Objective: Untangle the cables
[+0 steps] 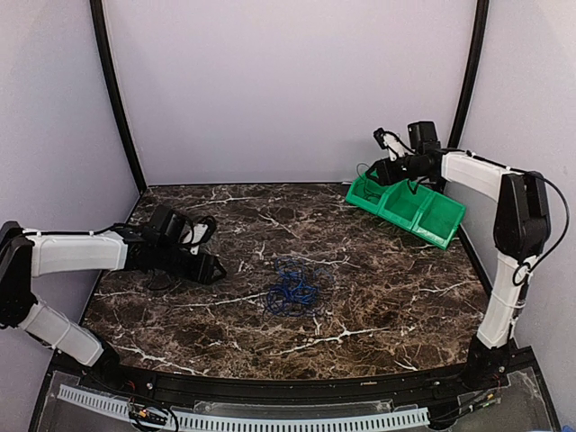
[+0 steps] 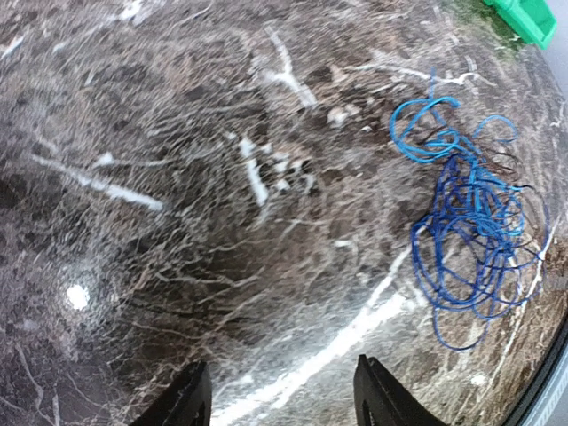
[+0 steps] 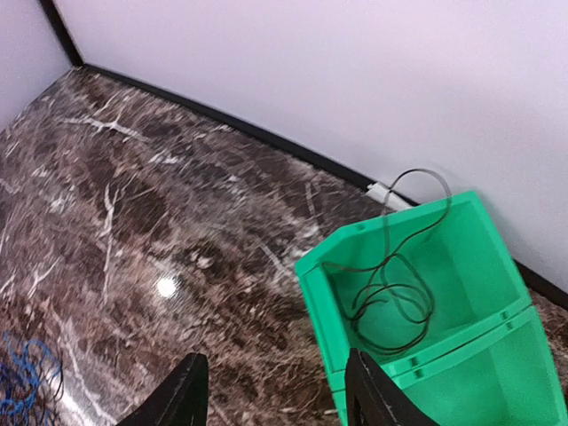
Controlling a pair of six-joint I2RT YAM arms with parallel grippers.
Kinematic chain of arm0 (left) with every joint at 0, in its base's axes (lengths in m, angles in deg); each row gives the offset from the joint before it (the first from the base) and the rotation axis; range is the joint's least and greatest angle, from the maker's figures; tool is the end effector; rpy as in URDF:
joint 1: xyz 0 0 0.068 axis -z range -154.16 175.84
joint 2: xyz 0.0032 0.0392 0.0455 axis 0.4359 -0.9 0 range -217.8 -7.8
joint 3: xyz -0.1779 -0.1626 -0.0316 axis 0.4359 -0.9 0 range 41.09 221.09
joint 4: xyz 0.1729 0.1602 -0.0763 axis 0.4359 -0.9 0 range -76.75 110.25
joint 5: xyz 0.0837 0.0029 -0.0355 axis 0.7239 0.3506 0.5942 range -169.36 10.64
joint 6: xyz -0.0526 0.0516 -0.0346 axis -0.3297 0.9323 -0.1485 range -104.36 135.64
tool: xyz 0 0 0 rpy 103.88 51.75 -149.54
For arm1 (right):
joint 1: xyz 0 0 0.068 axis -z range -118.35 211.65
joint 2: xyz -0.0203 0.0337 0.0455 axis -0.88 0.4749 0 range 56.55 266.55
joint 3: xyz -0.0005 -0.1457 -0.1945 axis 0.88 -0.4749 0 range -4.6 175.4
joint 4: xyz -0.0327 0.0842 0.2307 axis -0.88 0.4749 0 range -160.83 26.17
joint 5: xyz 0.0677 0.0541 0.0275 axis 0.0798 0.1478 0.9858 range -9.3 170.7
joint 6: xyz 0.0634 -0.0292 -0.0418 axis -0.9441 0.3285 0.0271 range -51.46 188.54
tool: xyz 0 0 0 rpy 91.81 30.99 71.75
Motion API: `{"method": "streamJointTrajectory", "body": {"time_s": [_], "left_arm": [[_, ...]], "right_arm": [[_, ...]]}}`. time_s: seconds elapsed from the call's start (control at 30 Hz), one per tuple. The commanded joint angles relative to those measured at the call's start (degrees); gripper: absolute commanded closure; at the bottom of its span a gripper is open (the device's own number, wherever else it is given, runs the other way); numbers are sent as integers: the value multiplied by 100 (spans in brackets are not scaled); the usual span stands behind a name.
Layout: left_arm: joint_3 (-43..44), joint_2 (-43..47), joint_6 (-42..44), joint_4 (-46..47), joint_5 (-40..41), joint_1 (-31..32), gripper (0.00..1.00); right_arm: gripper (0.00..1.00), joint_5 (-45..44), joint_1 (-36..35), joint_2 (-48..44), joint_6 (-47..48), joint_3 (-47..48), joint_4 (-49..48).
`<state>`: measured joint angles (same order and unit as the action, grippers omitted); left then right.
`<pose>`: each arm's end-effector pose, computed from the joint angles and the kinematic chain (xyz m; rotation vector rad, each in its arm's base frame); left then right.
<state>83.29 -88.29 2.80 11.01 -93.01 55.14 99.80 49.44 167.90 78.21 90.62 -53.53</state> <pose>0.2497 -0.1592 0.1425 0.4656 2.4203 -0.6188 0.4450 0.1198 0.2468 -0.5945 2.0582 0.3843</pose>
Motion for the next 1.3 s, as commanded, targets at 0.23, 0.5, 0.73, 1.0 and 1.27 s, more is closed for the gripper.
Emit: {"method": "streamJointTrajectory", "body": {"time_s": [0.23,0.5,0.73,1.0,1.27], "left_arm": [[784,-44,-203,1186,29,815,43],[1829,-1284,-339,1068,125,1334,43],[2238,-1897,-459,951,153,1700,44],[2358,-2244,-481,745,247,1737,59],[2502,-2625,-309,736,783,1715,60]], "right_arm": [[40,1242,-124,-1951,423,-1941,-421],[41,2522,-226,-2639,782,-3463,-493],[50,2793,-458,-2584,1188,-4040,-878],[58,2472,-1113,-1802,1669,-3584,-296],[60,1909,-1920,-1414,2163,-3356,30]]}}
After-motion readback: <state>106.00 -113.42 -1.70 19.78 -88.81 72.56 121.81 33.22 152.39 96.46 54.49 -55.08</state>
